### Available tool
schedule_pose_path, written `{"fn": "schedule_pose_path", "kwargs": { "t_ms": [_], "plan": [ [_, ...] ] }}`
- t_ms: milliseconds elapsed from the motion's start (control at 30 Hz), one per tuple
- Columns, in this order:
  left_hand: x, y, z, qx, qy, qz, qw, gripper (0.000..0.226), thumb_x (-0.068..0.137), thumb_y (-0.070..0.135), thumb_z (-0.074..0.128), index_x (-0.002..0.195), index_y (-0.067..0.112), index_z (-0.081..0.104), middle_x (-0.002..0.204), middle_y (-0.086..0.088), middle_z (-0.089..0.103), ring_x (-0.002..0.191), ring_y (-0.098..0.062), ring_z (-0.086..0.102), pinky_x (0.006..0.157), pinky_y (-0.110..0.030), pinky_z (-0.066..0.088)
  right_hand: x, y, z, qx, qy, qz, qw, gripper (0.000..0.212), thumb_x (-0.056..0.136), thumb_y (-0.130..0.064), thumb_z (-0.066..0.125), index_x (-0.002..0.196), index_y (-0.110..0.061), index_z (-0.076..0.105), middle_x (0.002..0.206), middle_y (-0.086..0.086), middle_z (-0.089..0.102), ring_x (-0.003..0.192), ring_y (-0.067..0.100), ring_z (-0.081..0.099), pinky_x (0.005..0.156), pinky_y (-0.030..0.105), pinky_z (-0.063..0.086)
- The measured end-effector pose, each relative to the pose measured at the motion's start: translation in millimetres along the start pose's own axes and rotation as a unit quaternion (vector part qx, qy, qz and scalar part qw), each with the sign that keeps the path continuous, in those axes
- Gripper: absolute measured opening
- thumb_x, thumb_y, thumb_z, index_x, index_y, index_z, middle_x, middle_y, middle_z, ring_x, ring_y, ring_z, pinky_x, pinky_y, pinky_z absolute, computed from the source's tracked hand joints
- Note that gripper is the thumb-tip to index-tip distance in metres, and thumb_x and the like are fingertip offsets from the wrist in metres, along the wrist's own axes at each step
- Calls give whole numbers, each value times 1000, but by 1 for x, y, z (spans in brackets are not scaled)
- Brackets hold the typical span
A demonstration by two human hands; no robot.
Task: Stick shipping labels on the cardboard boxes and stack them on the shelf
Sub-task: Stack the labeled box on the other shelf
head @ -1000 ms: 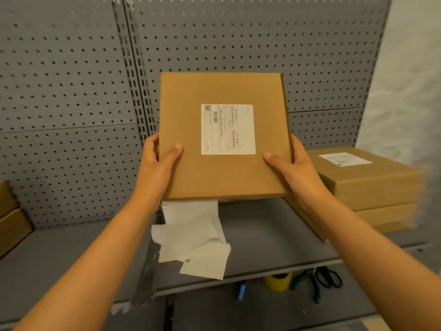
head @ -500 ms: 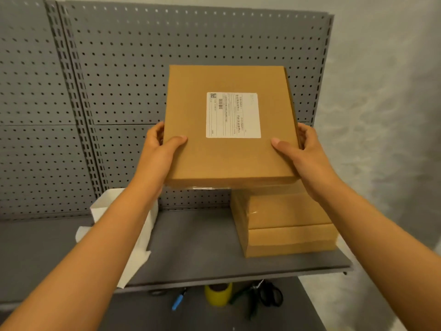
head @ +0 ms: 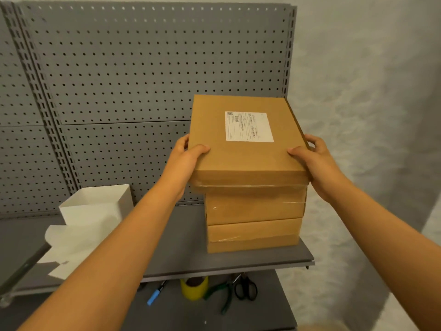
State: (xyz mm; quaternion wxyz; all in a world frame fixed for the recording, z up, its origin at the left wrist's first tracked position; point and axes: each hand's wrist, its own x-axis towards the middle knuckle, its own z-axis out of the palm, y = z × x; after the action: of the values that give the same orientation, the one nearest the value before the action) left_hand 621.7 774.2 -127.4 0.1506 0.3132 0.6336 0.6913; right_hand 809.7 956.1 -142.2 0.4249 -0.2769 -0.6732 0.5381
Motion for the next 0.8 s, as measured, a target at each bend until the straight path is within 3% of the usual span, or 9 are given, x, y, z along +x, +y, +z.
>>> {"fn": "schedule_pose_path", "kwargs": {
  "t_ms": [200, 333, 567, 800],
  "plan": [
    [9, -12, 17, 6, 2, -19, 1000, 48, 89, 24, 59, 134, 26, 44, 116, 7, 58, 93, -8, 56, 67, -27, 41, 16, 10, -9, -5, -20, 20, 1000, 59, 88, -30, 61, 141, -27, 37, 133, -1, 51, 109, 22, 58, 96, 45, 50],
    [17, -19, 19, 6, 39, -51, 998, 57, 87, 29, 61, 138, 26, 38, 120, 4, 54, 92, -11, 54, 65, -29, 41, 29, 13, -8, 15, -46, 38, 998, 54, 90, -28, 58, 141, -26, 40, 128, -2, 53, 106, 19, 57, 90, 37, 50],
    [32, -23, 17, 28, 7, -91, 995, 48, 89, 37, 60, 132, 21, 45, 106, 6, 57, 92, -13, 56, 68, -31, 42, 49, 16, -6, 11, -7, 52, 999, 48, 85, -32, 67, 128, -22, 47, 120, 5, 54, 93, 17, 56, 68, 30, 46],
    [41, -26, 20, 84, 1, -81, 993, 51, 86, 44, 59, 130, 22, 47, 116, 1, 57, 97, -14, 55, 78, -33, 43, 60, 21, -7, 2, 8, 51, 999, 44, 83, -32, 68, 124, -22, 54, 118, 4, 57, 95, 18, 56, 70, 31, 47]
  ]
}}
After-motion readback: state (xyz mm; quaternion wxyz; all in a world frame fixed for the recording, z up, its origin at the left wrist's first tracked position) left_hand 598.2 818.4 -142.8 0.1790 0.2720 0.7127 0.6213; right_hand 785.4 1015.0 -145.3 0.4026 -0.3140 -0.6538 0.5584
